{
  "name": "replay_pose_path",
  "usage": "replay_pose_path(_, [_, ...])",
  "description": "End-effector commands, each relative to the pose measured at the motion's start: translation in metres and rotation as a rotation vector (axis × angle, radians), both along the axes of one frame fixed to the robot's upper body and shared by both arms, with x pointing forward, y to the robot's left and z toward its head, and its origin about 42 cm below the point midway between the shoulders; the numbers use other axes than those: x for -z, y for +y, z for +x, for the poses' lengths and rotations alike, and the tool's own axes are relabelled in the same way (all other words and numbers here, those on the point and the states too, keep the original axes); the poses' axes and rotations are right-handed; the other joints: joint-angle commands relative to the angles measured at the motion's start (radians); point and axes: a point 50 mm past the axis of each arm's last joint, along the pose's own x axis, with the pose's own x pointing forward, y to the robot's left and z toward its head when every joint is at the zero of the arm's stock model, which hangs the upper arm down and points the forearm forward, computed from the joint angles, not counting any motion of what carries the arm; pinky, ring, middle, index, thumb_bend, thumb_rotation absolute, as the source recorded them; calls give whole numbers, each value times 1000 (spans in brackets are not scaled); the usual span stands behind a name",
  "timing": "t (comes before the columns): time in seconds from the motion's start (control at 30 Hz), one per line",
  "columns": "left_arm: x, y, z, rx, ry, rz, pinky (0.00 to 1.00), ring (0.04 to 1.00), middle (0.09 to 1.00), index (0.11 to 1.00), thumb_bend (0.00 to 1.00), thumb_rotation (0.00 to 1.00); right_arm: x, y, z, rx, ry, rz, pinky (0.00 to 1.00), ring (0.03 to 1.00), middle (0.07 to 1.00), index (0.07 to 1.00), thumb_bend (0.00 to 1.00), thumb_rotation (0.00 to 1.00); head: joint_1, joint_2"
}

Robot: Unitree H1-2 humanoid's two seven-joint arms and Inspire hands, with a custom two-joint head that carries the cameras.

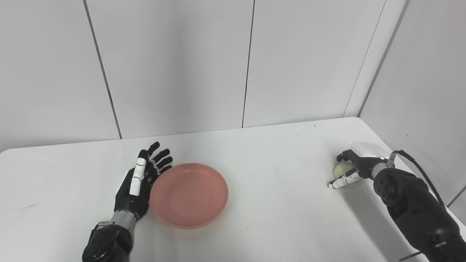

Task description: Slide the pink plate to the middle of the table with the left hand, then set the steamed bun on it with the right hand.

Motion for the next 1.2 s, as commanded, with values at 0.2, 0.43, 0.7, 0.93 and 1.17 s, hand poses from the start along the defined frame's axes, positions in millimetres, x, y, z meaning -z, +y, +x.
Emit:
replay_pose_path(0.2, [2, 0, 2, 20, 30, 26, 827, 832, 853, 885, 717, 877, -26, -11, -3, 10, 62, -37, 235, 324, 434, 538, 532, 2, 0, 4])
replay_pose_path(0.43, [4, 1, 4, 27, 43, 28, 821, 825, 847, 875, 718, 877, -35, -12, -6, -5, 117, -73, 212, 288, 433, 508, 521, 3, -4, 4])
replay_pose_path(0.7, [5, -1, 4, 32, 52, 18, 824, 824, 847, 875, 717, 864, -44, -13, -4, -2, 101, -53, 314, 416, 480, 489, 525, 3, -2, 0])
replay_pose_path(0.93, [5, -3, 4, 36, 53, 25, 816, 822, 850, 873, 708, 873, -50, -1, -5, -36, 68, -56, 292, 399, 461, 506, 524, 0, 0, -3])
replay_pose_path(1.17, [6, -4, 4, 40, 53, 36, 808, 818, 849, 867, 712, 873, -66, 20, -4, -103, -9, -38, 205, 387, 488, 515, 514, 0, 3, -3])
